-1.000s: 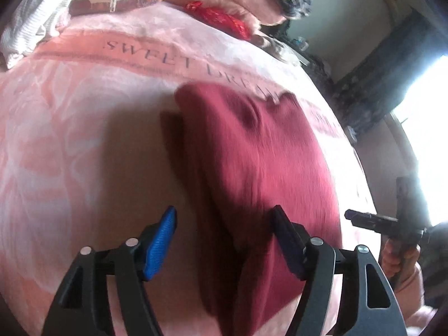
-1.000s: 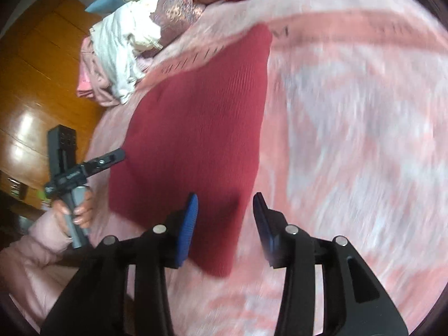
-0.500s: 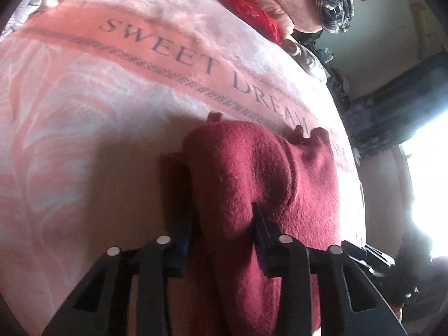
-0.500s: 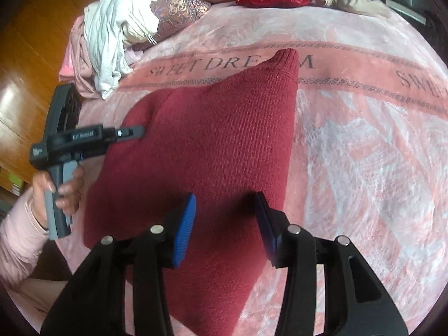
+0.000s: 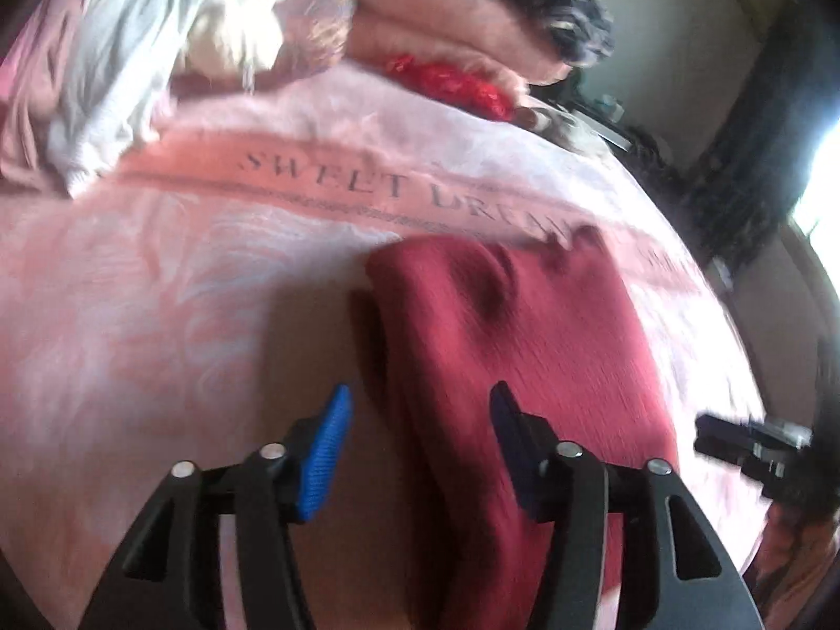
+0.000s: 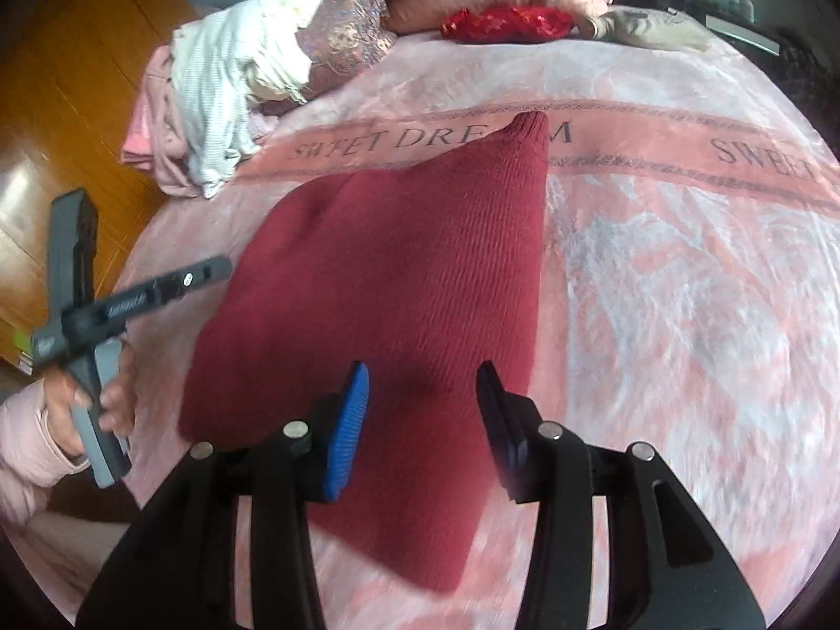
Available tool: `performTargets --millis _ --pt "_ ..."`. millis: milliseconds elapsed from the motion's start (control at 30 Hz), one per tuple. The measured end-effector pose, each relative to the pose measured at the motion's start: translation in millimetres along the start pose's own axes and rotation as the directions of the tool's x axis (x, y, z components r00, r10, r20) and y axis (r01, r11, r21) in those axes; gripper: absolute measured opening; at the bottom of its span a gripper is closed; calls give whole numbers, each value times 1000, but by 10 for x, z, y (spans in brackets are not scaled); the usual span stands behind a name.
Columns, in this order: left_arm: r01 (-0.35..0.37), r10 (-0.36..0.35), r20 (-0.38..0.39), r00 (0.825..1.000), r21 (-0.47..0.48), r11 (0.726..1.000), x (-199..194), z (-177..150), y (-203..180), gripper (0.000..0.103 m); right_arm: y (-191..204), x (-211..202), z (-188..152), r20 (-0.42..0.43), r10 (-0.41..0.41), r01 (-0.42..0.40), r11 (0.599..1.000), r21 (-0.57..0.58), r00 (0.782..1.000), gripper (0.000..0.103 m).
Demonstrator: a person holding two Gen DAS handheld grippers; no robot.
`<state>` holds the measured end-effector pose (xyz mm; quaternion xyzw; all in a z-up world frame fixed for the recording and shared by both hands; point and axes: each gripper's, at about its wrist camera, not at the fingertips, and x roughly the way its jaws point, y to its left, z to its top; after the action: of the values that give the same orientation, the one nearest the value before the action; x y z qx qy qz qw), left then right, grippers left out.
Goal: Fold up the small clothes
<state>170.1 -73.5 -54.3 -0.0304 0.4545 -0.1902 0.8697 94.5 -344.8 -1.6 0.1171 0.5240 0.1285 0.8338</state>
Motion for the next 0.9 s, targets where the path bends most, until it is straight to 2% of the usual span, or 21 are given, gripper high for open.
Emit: performTargets --millis 100,200,300,500,600,700,767,833,900 --pt "-57 58 -22 998 46 997 -37 -257 -83 57 -7 57 -213 -41 20 -19 1000 23 999 44" --pt "-90 92 -29 995 43 995 71 -404 -35 59 -124 286 -401 -90 4 2 998 68 996 43" --pt "-109 110 -13 994 64 992 195 -493 -4 65 -187 429 -459 -74 -12 17 997 76 997 43" --pt "-114 114 8 993 44 992 -37 -461 -17 65 -58 177 -378 -83 -17 24 996 80 996 45" --pt "-128 128 -2 992 31 991 -271 -461 -34 71 49 -78 -349 -65 -51 55 996 66 997 47" --pt "-116 116 -10 993 -31 993 -505 -458 -19 81 138 -315 -291 -39 -52 55 995 80 998 66" --pt "-127 128 19 992 -53 991 -678 -455 -33 85 217 -499 -260 -20 -87 89 993 76 996 76" --pt "-147 150 77 986 -44 988 -916 -446 -105 92 277 -680 -247 7 -132 131 988 80 991 84" --pt "-150 152 91 984 -33 988 -1081 -442 -176 94 295 -836 -250 30 -152 148 983 112 988 87"
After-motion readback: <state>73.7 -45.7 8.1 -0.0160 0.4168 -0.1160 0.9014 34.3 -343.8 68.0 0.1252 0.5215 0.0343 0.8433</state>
